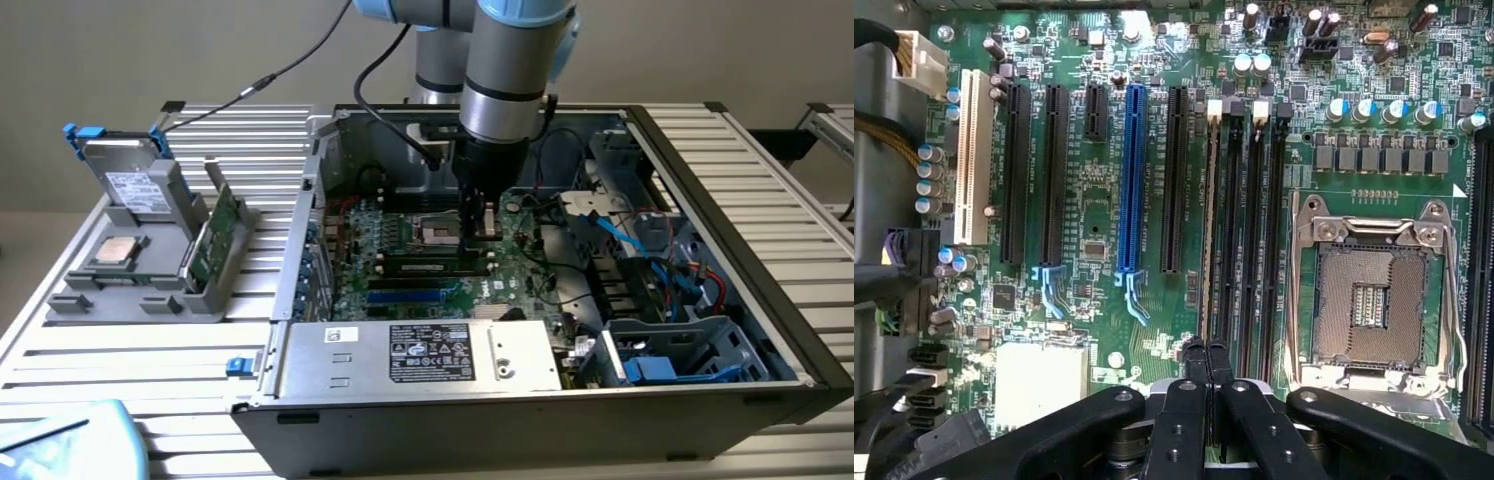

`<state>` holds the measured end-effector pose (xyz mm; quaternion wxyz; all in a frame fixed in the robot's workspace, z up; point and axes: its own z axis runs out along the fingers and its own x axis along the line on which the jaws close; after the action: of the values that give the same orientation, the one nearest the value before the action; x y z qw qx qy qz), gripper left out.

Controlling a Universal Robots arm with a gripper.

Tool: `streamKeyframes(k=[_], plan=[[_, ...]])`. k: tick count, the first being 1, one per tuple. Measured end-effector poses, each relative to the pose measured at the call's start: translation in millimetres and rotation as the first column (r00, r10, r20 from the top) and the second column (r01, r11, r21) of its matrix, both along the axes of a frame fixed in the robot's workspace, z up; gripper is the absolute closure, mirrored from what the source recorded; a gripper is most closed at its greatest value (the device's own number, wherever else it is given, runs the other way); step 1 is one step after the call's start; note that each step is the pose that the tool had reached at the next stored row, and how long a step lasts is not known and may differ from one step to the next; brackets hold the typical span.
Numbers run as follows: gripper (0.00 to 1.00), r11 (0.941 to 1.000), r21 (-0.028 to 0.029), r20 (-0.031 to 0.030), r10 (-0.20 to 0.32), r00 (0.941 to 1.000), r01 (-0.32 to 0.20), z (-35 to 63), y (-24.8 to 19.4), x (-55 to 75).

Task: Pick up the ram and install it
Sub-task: 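Press down the ram until it locks into place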

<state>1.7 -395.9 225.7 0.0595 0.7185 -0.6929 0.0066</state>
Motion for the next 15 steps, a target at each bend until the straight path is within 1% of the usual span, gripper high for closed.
streamKeyframes(k=[4,8,15], plan=[[0.89,1.0,0.0006,0.0002,0.0,1.0,0.0,1.7,0.1,-3.1],[0.89,1.0,-0.0003,-0.0001,0.0,1.0,0.0,2.4,0.2,-12.0],[0.89,1.0,-0.0001,0.0001,0.0,1.0,0.0,3.5,0.7,-26.4]])
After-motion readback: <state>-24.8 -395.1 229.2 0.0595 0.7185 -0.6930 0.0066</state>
